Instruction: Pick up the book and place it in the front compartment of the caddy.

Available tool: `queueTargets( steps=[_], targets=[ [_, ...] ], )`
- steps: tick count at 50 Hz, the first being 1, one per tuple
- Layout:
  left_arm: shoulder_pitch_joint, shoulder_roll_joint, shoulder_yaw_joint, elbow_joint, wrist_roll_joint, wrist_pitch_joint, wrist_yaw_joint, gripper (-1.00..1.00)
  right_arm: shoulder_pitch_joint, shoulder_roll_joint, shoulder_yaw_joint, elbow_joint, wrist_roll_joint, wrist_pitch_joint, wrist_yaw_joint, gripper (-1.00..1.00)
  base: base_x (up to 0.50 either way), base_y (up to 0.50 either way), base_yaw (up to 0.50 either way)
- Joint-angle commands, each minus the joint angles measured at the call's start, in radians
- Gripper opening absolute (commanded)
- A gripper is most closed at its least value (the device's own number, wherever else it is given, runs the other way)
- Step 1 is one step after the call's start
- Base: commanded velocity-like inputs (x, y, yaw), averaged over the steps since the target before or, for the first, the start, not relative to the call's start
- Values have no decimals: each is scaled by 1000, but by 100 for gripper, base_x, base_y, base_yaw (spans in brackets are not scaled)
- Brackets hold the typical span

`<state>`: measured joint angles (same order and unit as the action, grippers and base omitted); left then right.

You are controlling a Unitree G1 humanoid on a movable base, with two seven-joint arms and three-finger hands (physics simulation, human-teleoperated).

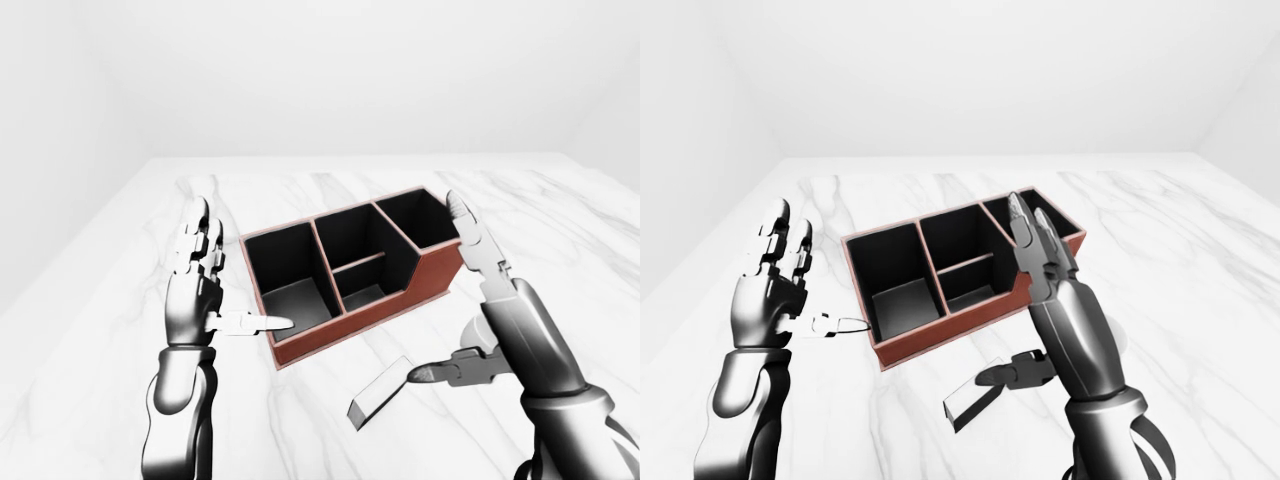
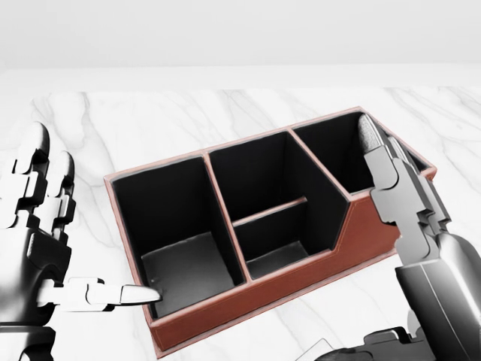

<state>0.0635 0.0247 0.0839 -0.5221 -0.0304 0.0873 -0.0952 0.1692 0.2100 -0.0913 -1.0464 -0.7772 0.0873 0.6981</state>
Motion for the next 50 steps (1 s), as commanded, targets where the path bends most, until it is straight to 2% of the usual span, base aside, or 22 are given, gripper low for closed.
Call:
queueTargets(
  steps=[1,16,21,33,50],
  targets=[
    [0,0,-2,-3,1,0,0,100,14,44,-19,-1,-22,0,0,100,0,0,0],
    [4,0,0,-11,-1,0,-2,100,48,74,-21,-1,-24,-3,0,100,0,0,0],
    [3,-1,0,-4,0,0,-1,100,54,95,-36,-1,-22,-37,0,100,0,0,0],
    [3,0,-2,-3,2,0,-1,100,54,123,-57,-1,-27,-88,0,100,0,0,0],
    [4,-1,-5,0,5,0,-1,100,48,139,-85,-1,-21,-129,0,100,0,0,0]
  ],
)
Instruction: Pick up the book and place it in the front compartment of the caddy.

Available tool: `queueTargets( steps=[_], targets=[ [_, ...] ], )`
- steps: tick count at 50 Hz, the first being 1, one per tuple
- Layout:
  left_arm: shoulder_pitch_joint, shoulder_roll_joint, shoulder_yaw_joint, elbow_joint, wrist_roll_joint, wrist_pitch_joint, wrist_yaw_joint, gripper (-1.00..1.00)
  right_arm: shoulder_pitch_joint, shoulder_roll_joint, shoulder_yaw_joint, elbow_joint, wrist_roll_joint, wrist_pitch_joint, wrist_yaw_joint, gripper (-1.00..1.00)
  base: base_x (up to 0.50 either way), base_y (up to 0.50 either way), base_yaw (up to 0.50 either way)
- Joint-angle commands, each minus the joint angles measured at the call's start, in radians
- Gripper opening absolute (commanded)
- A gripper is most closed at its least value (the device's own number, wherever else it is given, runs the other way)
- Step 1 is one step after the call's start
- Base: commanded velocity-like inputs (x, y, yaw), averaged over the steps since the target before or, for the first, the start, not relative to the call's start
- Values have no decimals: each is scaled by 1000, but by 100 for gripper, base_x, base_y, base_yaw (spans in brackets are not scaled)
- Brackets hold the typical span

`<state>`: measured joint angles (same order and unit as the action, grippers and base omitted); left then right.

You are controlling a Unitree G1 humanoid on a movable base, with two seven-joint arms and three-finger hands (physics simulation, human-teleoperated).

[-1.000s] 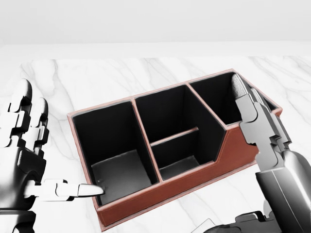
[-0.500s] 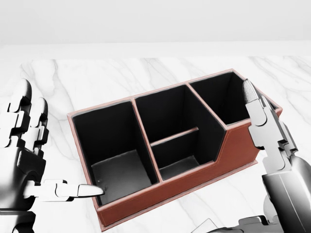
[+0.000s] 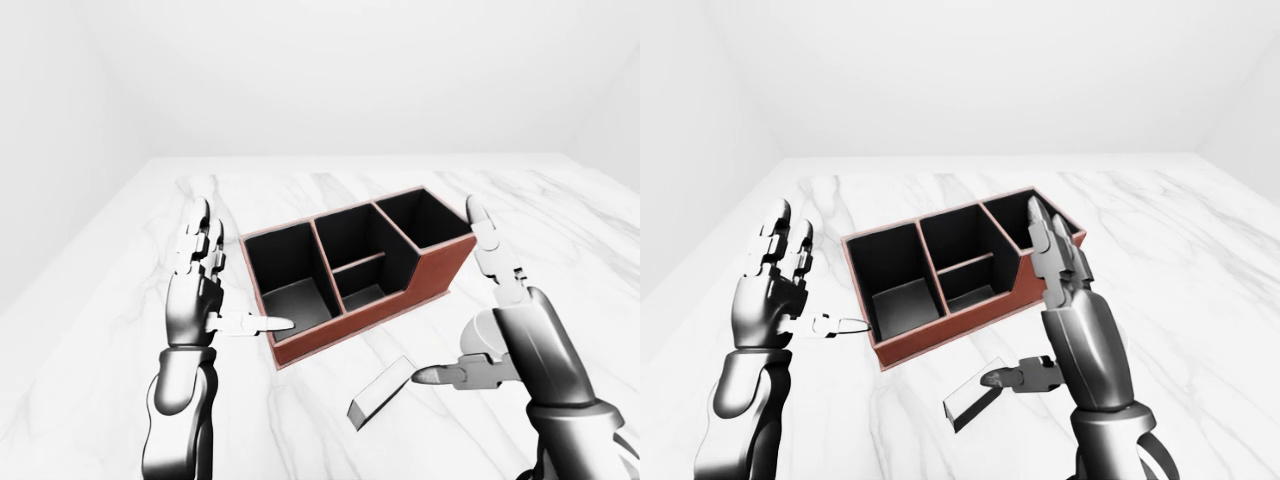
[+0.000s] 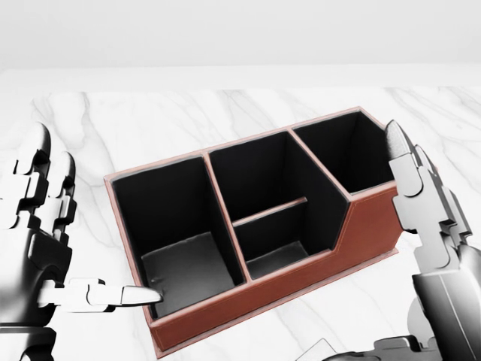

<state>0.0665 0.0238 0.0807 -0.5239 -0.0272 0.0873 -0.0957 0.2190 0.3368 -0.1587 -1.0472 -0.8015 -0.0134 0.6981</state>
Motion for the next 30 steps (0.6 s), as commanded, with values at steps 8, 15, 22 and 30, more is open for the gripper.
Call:
queueTargets(
  steps=[8,15,22,30],
  targets=[
    [1,0,-2,7,4,0,-2,100,-4,12,-27,0,4,-44,0,100,0,0,0],
    [5,-1,-6,9,7,0,-2,100,-19,12,-51,0,3,-74,0,100,0,0,0],
    [5,-1,-5,11,6,0,-2,100,-42,12,-78,0,1,-74,0,100,0,0,0],
    [5,-1,-5,12,6,0,-3,100,-56,12,-93,0,-2,-74,0,100,0,0,0]
  ],
)
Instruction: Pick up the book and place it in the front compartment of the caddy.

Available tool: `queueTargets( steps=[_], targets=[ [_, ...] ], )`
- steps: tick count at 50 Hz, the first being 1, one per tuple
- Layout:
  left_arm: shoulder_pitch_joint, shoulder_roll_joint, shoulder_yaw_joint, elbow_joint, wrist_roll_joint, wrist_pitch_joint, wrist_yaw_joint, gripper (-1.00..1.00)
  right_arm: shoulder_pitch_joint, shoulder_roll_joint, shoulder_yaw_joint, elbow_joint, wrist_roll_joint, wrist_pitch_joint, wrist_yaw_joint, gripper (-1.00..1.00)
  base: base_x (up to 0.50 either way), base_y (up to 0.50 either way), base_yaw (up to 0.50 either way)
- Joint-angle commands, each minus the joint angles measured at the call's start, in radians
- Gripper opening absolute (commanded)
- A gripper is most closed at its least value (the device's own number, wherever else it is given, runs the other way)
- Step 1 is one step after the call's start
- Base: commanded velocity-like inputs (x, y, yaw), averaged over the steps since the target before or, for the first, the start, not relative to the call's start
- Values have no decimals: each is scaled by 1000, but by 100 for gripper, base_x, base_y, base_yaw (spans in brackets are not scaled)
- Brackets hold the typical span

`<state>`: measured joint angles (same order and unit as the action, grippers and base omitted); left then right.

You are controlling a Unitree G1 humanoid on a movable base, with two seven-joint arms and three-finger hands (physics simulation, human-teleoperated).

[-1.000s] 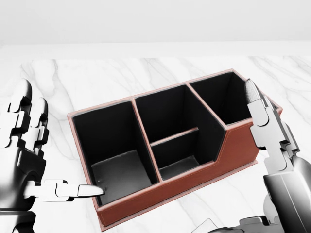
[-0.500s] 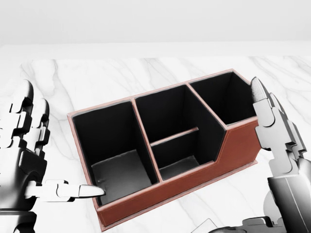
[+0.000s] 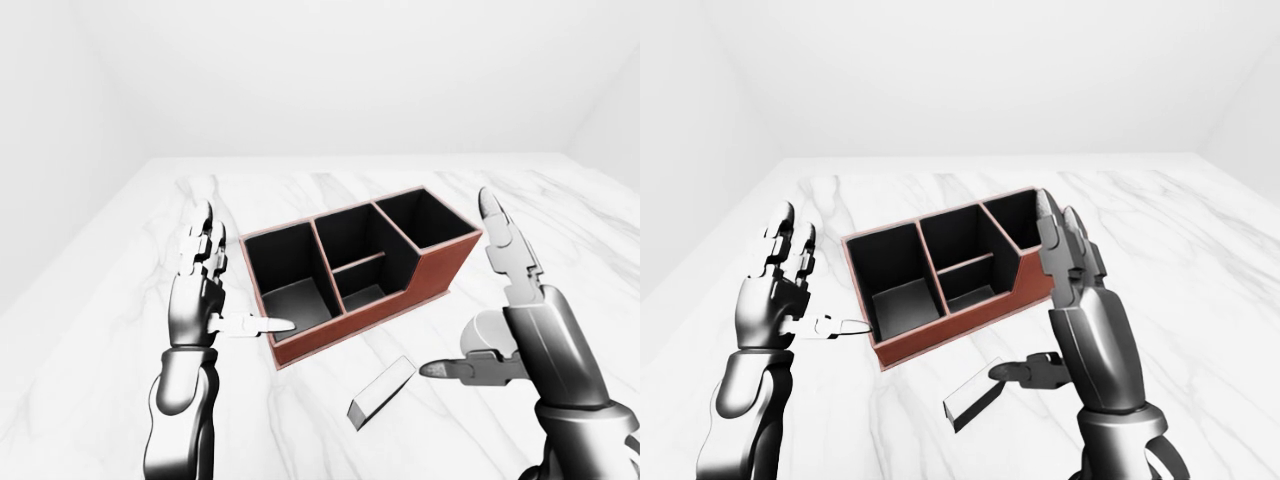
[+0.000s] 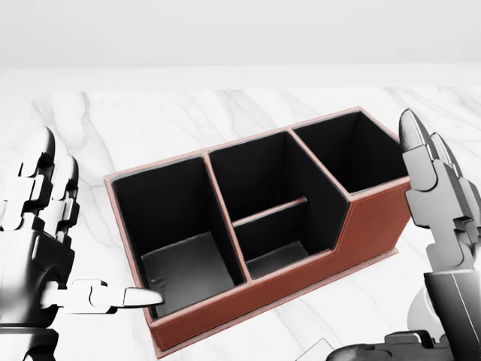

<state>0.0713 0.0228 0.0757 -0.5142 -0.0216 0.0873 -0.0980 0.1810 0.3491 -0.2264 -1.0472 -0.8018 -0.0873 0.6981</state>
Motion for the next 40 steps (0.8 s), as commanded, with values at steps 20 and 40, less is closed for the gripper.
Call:
queueTargets(
  steps=[20,40],
  targets=[
    [-2,0,-3,11,5,0,0,100,-14,0,-46,0,16,0,0,100,0,0,0],
    [3,0,-4,3,7,0,-2,100,-3,0,-74,0,47,0,0,100,0,0,0]
  ],
)
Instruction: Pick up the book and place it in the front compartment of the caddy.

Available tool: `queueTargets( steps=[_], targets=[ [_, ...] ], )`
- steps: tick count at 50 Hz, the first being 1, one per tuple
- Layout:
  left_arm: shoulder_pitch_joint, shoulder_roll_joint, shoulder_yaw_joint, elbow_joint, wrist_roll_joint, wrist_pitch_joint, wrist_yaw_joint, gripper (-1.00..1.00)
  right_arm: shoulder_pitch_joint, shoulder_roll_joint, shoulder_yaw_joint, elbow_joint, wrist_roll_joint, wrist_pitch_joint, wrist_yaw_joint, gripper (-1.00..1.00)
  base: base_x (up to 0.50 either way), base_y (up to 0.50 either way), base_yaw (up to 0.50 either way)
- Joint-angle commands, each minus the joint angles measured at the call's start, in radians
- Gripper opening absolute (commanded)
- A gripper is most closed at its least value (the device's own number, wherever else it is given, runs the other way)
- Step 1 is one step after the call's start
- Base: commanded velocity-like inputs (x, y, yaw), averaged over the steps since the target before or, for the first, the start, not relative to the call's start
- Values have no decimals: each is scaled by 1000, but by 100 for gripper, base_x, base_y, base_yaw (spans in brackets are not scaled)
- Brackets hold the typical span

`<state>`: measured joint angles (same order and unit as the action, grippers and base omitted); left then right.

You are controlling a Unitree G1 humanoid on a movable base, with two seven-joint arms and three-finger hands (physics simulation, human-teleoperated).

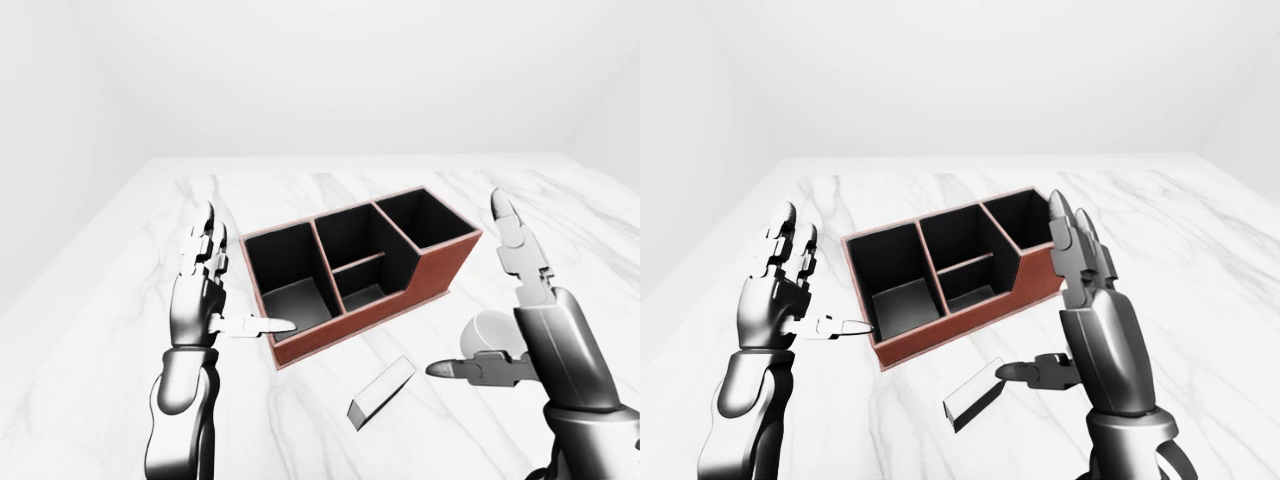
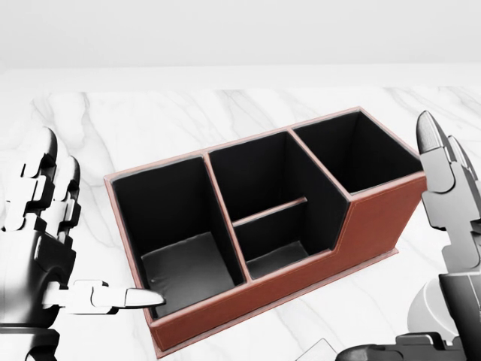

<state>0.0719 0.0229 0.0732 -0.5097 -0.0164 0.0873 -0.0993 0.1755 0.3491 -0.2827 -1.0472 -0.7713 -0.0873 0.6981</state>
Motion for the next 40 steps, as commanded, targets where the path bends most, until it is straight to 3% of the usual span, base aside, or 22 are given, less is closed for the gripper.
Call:
queueTargets(
  steps=[1,19,40],
  targets=[
    [0,0,-1,3,2,0,-1,100,0,0,-20,0,18,0,0,100,0,0,0],
    [0,0,-2,4,2,0,-1,100,-10,0,-38,0,24,0,0,100,0,0,0],
    [0,0,0,-2,1,0,-1,100,74,0,-26,0,56,0,0,100,0,0,0]
  ],
)
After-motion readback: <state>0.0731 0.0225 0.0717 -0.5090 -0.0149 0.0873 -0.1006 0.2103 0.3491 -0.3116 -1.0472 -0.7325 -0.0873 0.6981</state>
